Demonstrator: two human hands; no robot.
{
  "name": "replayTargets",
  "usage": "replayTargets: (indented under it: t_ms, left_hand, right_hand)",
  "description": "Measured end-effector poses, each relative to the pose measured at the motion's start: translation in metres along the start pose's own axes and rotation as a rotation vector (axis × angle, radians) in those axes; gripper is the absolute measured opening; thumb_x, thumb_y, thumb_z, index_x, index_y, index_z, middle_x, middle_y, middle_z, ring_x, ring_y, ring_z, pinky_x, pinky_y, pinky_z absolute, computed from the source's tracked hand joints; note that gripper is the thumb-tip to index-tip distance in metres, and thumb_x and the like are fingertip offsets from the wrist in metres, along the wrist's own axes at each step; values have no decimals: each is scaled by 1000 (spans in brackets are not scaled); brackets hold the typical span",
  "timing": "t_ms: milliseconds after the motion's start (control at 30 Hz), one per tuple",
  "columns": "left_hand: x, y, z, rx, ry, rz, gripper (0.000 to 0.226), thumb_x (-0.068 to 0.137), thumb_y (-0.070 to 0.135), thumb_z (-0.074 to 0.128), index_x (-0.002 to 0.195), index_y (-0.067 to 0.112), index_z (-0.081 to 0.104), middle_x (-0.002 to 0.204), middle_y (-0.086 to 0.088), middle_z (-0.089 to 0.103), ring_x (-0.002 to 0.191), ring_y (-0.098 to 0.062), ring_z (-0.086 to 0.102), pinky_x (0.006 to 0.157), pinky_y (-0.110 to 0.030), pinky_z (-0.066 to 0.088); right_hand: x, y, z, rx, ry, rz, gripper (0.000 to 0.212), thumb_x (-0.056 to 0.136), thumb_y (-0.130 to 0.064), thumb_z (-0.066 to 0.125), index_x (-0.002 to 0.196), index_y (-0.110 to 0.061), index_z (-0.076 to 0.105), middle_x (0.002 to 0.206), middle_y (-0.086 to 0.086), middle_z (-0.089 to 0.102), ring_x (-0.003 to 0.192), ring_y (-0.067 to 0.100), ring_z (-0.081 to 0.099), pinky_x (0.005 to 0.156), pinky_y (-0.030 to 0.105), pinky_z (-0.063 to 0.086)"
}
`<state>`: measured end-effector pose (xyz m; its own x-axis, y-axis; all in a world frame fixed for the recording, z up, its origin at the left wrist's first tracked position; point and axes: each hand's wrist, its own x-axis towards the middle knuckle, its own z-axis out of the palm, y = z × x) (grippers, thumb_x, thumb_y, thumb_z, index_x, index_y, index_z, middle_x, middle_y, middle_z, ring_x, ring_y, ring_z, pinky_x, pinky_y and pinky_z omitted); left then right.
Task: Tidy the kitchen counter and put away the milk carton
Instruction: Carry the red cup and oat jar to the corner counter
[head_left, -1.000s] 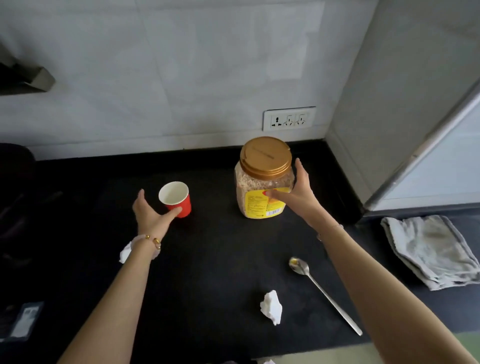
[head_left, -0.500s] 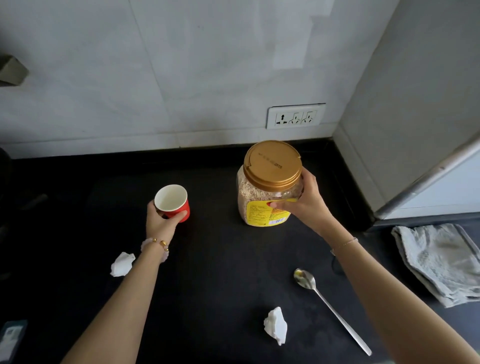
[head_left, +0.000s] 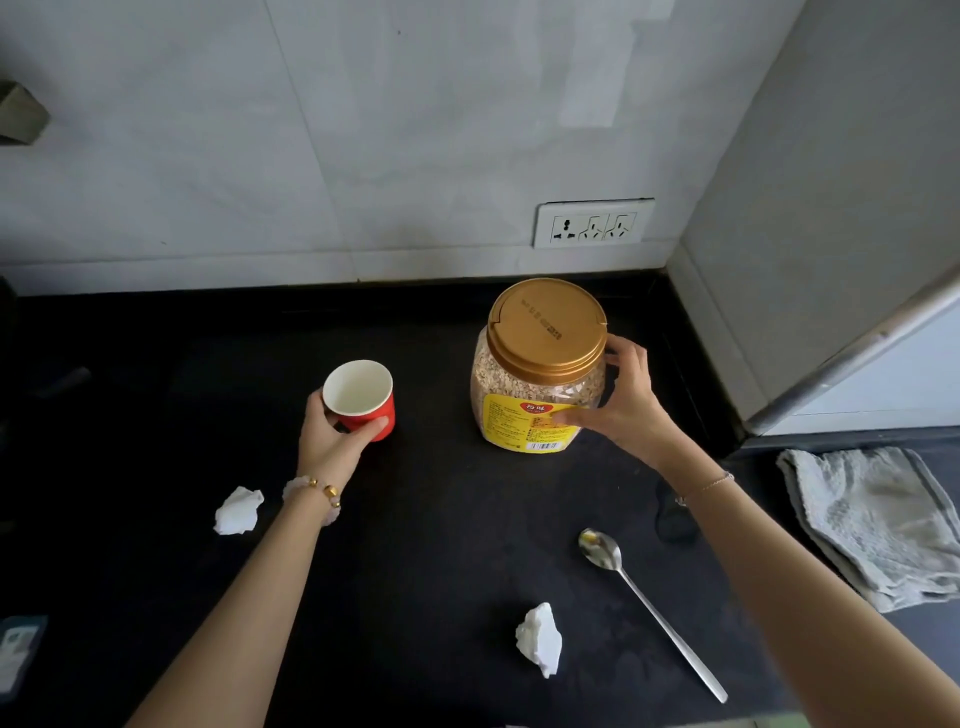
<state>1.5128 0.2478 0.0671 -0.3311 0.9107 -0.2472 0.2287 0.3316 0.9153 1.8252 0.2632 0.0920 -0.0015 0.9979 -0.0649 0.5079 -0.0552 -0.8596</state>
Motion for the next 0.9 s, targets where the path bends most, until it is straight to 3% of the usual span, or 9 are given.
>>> replayTargets:
  t_ms: [100,200,367,500,633,767,900]
  left_hand:
    - [-7,4,2,8,-28,25,71,73,9,75,132,18,36,119,4,49,108,-9,45,88,-28,37]
    - [-12,6,3,11,-43,40,72,73,9,75,133,18,36,123,2,51,109,-10,46,88,-27,38]
    - [-23,4,1,13,-58,55,74,72,10,75,134,18,35,132,-4,50,123,-20,47,94,-30,41]
    - [-33,4,-5,-7,-76,58,75,70,11,77,133,20,37,132,-3,50,123,-20,48,104,-39,42]
    - [-45,11,-16,-21,-78,93,75,71,10,76,134,20,36,129,1,49,119,-14,47,100,-32,42]
    - [-60,17,-30,-38,-55,136,74,71,10,77,133,21,37,124,6,49,115,-9,47,94,-25,39]
    - [-82,19,-48,-65,-29,180,71,72,6,75,132,17,38,120,6,50,112,-10,49,90,-20,41]
  right_hand:
    - [2,-3,-2,139,-128,46,107,62,-8,85,140,-22,12,132,-5,34,128,15,39,94,28,50]
    - [2,-5,-2,163,-150,53,107,64,-5,83,140,-23,10,124,-11,37,121,10,42,79,14,50]
    - [-1,-3,4,134,-95,44,114,55,-18,89,143,-29,17,134,-6,26,127,15,36,100,35,45]
    - [-5,-7,10,178,-75,39,113,53,-13,90,140,-25,19,134,1,38,124,16,45,100,40,48]
    - [-12,-16,21,256,7,59,110,51,-11,90,139,-22,23,131,3,47,120,17,51,96,36,49]
    - [-23,-28,26,324,135,86,108,45,-25,92,133,-25,31,130,5,47,117,19,54,91,39,53]
    - [-47,-36,20,258,149,87,112,34,-43,89,131,-30,34,130,4,47,116,19,54,92,45,53]
